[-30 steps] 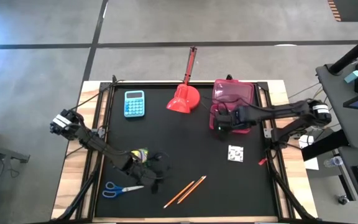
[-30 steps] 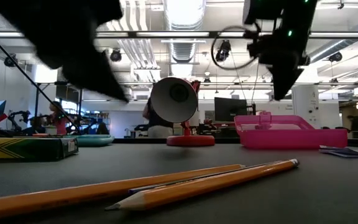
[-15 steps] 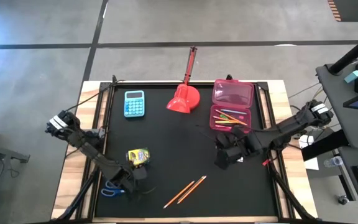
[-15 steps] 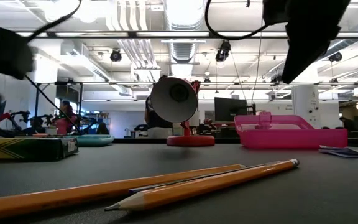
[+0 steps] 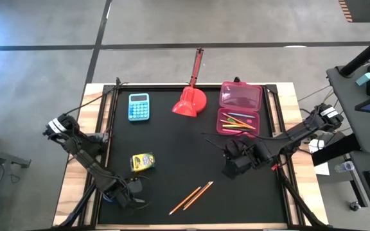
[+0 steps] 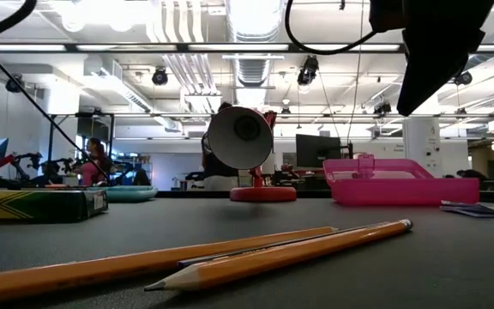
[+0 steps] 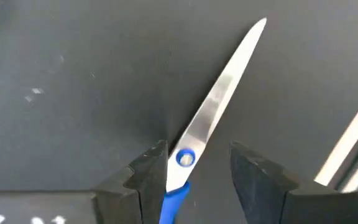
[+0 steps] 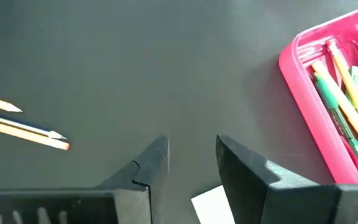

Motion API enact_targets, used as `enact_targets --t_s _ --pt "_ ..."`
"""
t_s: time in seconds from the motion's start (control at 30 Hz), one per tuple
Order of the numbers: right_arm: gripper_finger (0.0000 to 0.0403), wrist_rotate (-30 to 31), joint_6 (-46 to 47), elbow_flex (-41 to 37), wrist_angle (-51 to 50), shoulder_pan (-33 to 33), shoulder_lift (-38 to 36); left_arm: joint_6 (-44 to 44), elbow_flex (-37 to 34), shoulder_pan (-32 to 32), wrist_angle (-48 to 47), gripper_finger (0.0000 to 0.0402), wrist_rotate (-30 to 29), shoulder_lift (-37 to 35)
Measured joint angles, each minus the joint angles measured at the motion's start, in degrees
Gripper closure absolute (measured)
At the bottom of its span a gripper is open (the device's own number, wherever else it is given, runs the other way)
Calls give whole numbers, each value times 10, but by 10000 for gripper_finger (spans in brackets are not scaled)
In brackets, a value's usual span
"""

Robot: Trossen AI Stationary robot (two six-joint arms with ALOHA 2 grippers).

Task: Pack school essentials
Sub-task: Put the blue scissors into the pink supply box

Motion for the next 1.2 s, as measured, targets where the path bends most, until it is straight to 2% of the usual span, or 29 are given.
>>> enact_targets --t_s 0.17,0.43,0.67,0.8,1.0,1.2 --pt "286 0 0 0 0 0 0 21 0 0 -33 249 15 0" --pt "287 0 -2 0 1 0 0 75 0 -3 -33 249 16 0" --pt "279 0 -2 0 1 0 0 79 0 -16 -33 249 17 0" --pt "275 0 -2 1 2 0 0 72 1 -30 -90 249 35 -3" --pt "280 0 -2 1 9 0 0 92 9 -41 -87 249 36 -3" --pt "288 0 -2 1 12 0 0 136 19 -70 -89 245 -27 -5"
